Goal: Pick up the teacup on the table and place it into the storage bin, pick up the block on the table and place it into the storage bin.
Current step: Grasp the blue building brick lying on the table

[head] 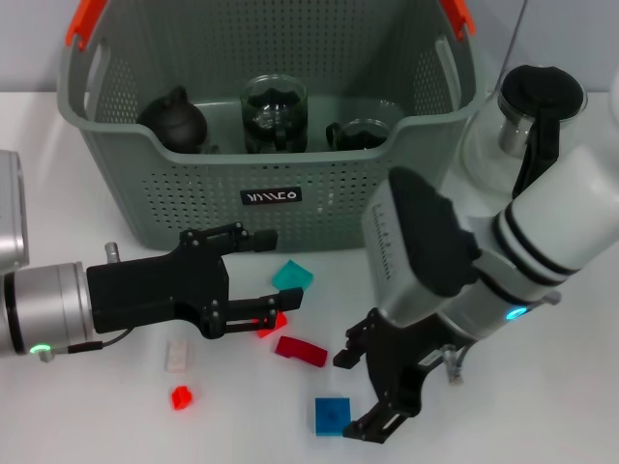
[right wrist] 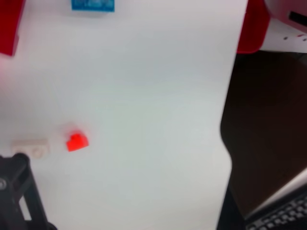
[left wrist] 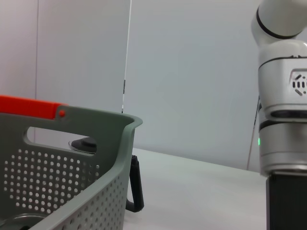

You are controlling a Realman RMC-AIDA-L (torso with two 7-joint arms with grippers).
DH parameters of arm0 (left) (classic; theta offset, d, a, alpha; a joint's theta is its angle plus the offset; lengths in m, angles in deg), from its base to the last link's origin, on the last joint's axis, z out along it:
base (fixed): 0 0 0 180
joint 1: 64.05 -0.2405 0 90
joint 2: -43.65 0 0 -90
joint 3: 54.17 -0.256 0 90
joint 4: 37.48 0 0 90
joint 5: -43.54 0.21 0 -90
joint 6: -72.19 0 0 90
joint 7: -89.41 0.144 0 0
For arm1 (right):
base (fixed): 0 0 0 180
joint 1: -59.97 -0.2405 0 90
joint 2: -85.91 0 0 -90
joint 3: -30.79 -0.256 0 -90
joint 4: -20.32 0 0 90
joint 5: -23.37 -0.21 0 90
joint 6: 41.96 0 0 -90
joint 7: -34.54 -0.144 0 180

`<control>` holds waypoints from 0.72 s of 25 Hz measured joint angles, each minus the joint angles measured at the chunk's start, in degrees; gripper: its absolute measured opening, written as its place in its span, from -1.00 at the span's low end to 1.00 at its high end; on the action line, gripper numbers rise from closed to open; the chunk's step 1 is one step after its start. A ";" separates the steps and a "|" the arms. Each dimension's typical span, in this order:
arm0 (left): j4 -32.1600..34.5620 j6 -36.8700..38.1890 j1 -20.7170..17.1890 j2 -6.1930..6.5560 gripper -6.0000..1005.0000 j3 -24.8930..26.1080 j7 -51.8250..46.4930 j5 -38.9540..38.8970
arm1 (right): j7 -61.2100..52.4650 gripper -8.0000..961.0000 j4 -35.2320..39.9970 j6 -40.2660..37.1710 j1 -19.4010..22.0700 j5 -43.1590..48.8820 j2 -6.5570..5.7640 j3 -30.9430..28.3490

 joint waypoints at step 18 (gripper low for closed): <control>-0.14 -0.26 -0.13 0.00 0.42 0.00 0.03 -0.13 | -0.36 0.77 -3.81 11.46 -0.70 -3.49 0.26 11.88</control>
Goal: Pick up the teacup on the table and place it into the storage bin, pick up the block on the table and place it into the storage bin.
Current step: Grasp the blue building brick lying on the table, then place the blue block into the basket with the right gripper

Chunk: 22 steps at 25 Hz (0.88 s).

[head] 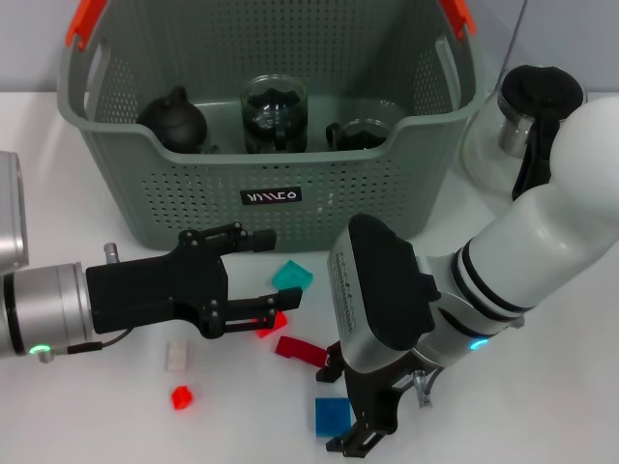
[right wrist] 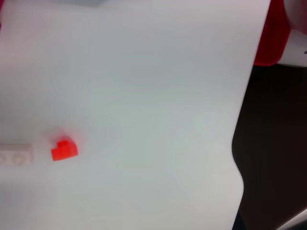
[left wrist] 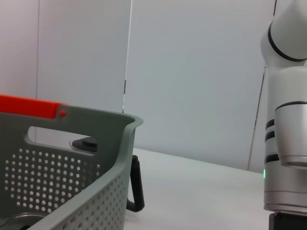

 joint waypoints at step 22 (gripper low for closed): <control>0.36 -0.42 -0.03 0.03 0.41 1.53 0.00 0.15 | 0.32 -0.10 10.28 -13.99 6.58 2.33 -1.44 -15.72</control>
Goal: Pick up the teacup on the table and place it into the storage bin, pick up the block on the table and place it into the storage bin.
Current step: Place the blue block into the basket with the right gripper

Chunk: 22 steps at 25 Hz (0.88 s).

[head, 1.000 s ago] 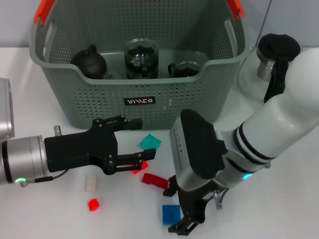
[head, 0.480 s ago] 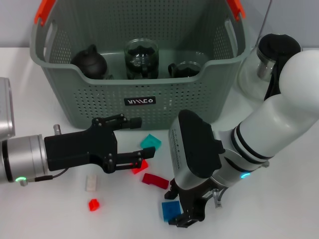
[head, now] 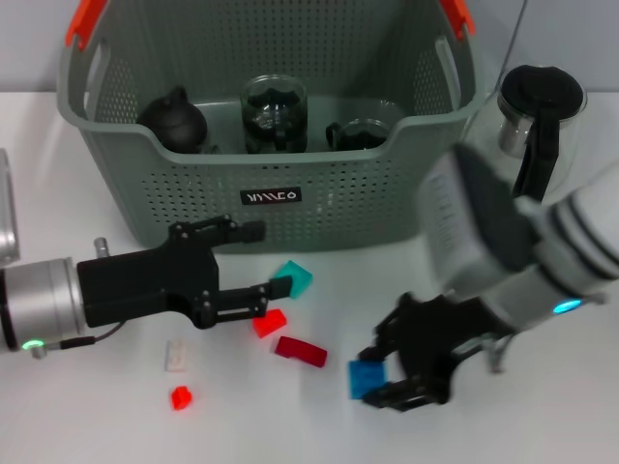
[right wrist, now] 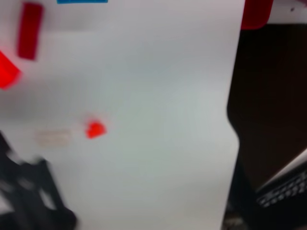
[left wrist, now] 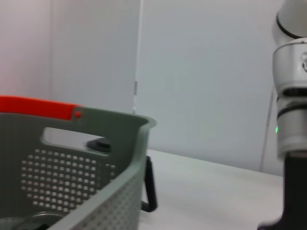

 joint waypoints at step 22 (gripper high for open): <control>0.36 0.58 -0.50 0.16 0.41 1.69 0.09 0.22 | -16.27 0.06 13.55 -3.35 -16.63 7.86 -2.23 -41.61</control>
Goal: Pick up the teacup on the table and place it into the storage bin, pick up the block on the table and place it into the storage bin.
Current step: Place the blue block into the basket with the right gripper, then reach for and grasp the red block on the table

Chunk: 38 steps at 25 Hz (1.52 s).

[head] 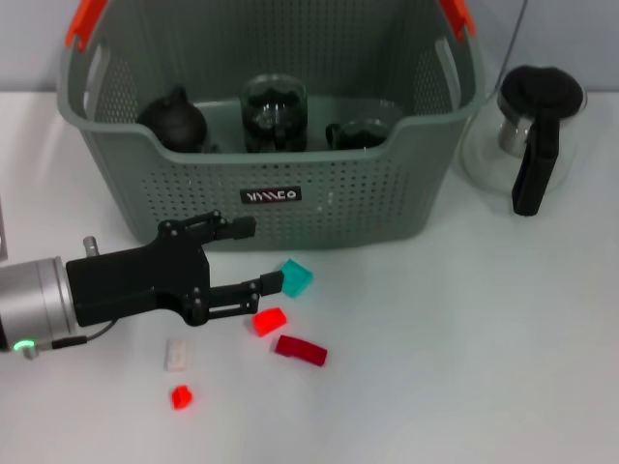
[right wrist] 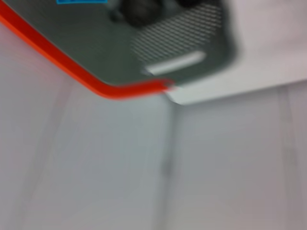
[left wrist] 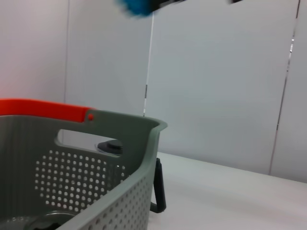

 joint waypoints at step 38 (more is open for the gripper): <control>2.13 -0.42 -0.90 0.43 0.40 0.30 -0.32 5.77 | 14.35 0.97 -10.18 -11.34 12.22 -4.22 2.86 24.38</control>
